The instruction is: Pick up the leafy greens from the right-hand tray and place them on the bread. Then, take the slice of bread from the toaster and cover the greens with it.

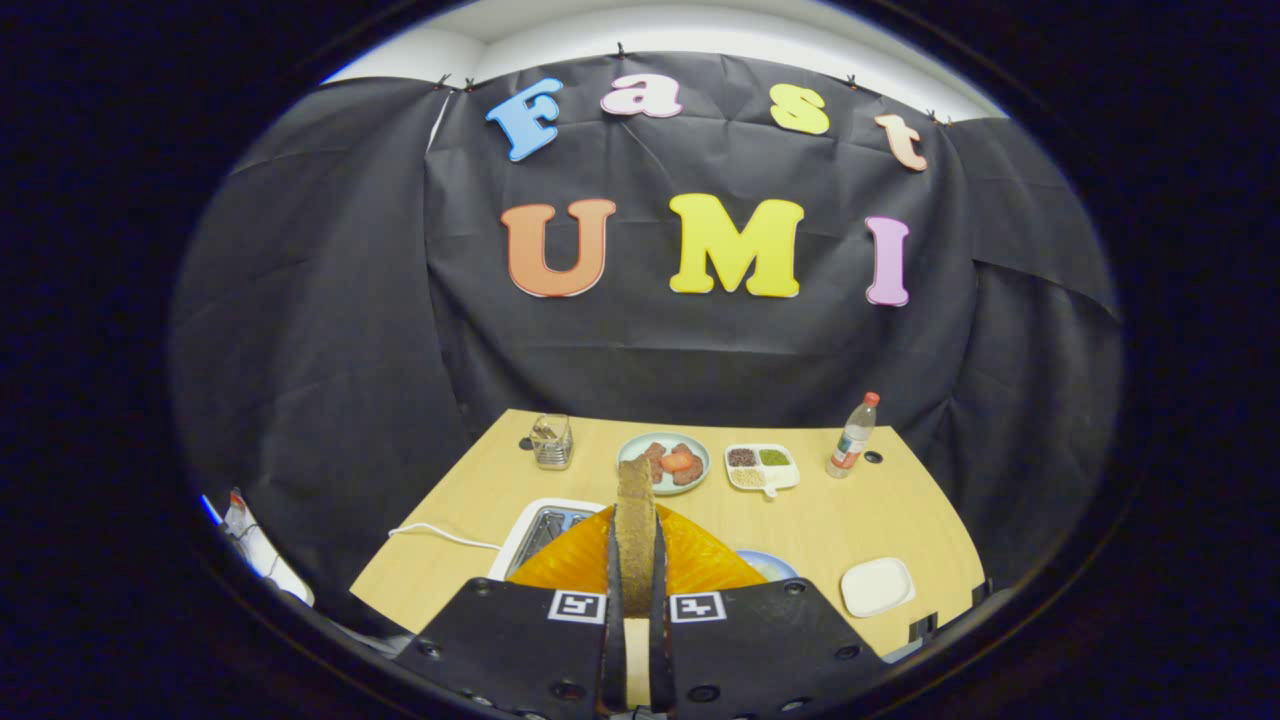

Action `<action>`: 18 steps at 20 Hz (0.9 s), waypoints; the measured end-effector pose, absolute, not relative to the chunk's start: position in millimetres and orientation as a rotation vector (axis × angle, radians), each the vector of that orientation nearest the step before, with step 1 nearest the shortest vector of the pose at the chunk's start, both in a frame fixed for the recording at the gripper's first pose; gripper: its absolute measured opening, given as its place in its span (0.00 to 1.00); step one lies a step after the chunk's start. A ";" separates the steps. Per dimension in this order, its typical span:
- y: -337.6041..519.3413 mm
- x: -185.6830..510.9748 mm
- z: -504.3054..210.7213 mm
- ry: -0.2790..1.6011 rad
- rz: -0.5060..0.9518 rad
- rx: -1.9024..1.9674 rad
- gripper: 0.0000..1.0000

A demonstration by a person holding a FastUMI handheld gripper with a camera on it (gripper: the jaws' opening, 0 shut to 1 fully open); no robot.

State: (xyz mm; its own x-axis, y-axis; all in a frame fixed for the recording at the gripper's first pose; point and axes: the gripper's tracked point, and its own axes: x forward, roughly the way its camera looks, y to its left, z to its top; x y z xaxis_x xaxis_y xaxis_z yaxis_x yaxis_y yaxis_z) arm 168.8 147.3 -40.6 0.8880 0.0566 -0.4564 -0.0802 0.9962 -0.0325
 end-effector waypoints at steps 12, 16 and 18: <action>76.9 225.6 -189.8 0.633 0.023 -0.005 0.09; 69.5 235.8 -225.3 0.651 0.059 0.034 0.09; 64.2 237.8 -236.7 0.655 0.071 0.038 0.09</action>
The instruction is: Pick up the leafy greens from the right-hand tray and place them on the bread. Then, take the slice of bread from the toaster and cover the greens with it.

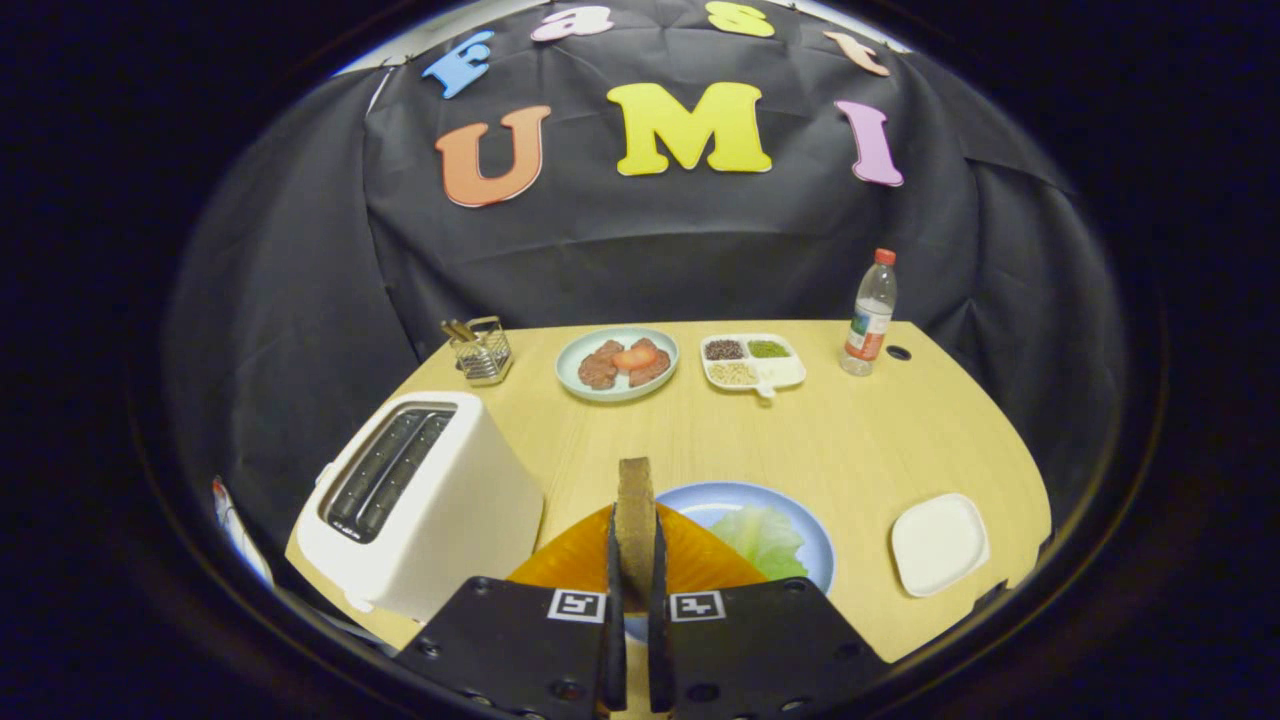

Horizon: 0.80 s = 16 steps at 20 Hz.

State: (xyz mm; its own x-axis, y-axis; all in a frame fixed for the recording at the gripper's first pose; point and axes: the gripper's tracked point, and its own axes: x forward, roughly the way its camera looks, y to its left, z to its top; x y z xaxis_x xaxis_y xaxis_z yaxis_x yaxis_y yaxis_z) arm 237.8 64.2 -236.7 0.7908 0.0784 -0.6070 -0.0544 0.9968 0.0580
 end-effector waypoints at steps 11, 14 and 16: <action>7.9 243.3 -271.8 0.708 0.047 0.098 0.09; -5.6 243.9 -279.8 0.716 0.045 0.087 0.13; -13.4 244.0 -286.4 0.725 0.042 0.085 0.14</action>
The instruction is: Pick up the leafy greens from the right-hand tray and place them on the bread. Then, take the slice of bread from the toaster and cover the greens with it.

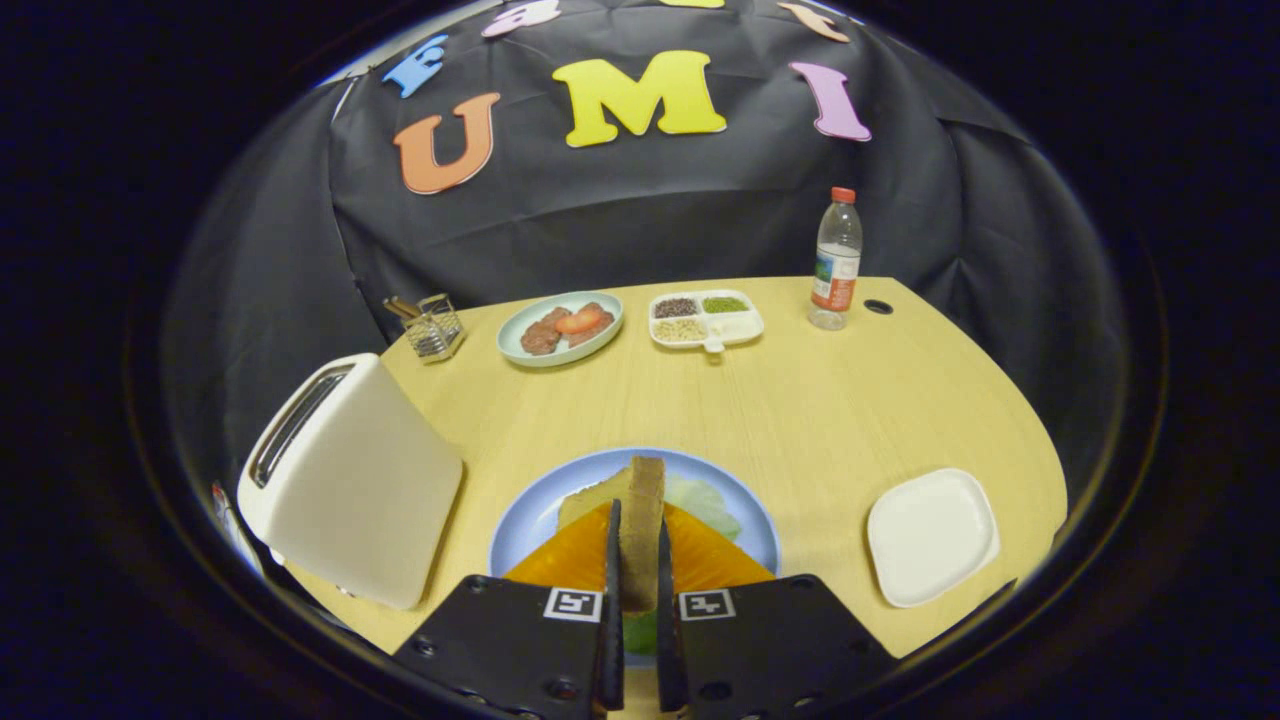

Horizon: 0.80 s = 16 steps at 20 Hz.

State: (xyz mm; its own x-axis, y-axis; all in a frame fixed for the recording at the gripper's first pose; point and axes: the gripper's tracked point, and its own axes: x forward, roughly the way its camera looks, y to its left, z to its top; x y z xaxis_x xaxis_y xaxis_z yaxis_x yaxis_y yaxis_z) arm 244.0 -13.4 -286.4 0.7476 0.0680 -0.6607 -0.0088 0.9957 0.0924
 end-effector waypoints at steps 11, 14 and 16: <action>-42.1 245.2 -303.1 0.688 -0.001 0.019 0.47; -43.0 240.7 -304.0 0.680 -0.011 -0.005 0.67; -43.7 237.0 -294.2 0.651 -0.021 -0.010 0.76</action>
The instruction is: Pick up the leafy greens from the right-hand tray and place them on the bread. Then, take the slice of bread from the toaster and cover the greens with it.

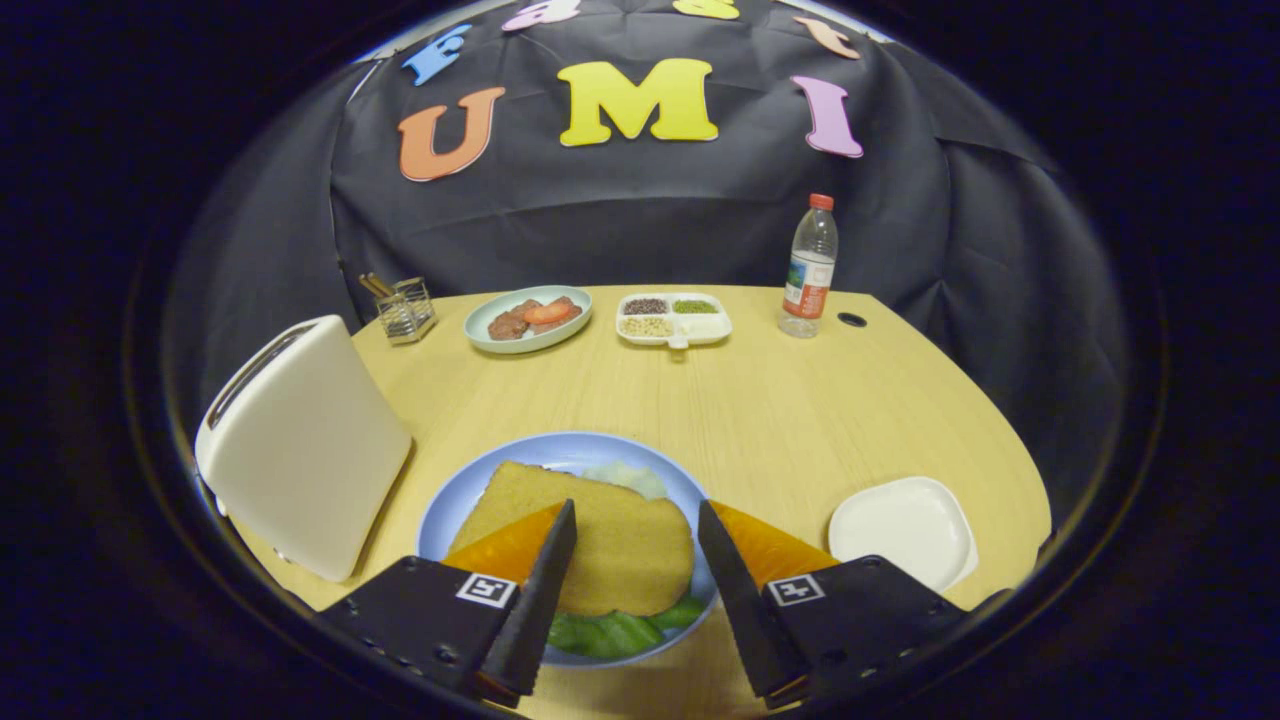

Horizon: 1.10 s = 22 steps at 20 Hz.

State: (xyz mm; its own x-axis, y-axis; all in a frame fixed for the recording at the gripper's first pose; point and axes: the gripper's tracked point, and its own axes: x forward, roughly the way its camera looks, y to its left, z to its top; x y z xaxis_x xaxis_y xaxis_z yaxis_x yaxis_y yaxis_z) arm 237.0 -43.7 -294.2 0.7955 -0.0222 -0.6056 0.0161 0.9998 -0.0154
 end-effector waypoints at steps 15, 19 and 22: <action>-38.5 86.4 -78.2 0.190 -0.093 -0.043 0.96; -24.1 47.1 -35.7 0.112 -0.059 -0.065 0.96; -24.7 26.8 -36.7 0.103 -0.042 -0.062 0.95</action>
State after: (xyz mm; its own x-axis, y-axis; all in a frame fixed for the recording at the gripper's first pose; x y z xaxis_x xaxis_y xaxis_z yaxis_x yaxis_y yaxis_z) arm 26.8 -24.7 -36.7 0.9938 -0.0456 -0.1018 0.0392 0.9972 -0.0641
